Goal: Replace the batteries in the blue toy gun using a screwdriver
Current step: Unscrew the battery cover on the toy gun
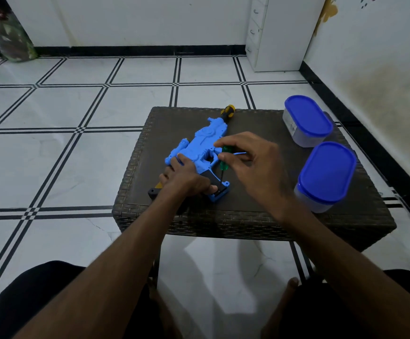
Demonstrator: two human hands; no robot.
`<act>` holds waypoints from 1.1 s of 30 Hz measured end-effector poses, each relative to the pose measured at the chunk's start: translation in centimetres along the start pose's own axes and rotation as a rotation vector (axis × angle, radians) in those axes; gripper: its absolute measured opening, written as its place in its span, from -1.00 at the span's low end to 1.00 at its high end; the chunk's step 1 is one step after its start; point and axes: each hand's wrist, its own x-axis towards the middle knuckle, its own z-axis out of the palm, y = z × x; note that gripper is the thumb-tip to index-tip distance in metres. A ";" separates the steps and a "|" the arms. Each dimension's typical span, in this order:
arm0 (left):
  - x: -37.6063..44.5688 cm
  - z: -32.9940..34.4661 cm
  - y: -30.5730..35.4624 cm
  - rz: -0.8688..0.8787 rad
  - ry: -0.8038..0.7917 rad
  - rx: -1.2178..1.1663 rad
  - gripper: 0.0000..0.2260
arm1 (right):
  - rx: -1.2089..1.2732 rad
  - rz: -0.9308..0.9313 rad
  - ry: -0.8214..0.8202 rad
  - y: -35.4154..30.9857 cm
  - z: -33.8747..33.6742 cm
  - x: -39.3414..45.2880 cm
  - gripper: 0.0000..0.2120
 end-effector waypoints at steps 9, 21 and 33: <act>-0.1 0.0 0.0 -0.002 -0.011 -0.013 0.11 | -0.089 -0.046 -0.015 0.0 0.2 -0.2 -0.73; 0.0 -0.1 0.0 -0.009 -0.027 0.000 0.11 | -0.103 -0.004 -0.029 -0.2 -0.5 0.4 -0.68; 0.3 -0.2 0.0 -0.015 -0.045 -0.012 0.12 | -0.045 0.032 0.062 0.5 -2.2 0.7 -0.67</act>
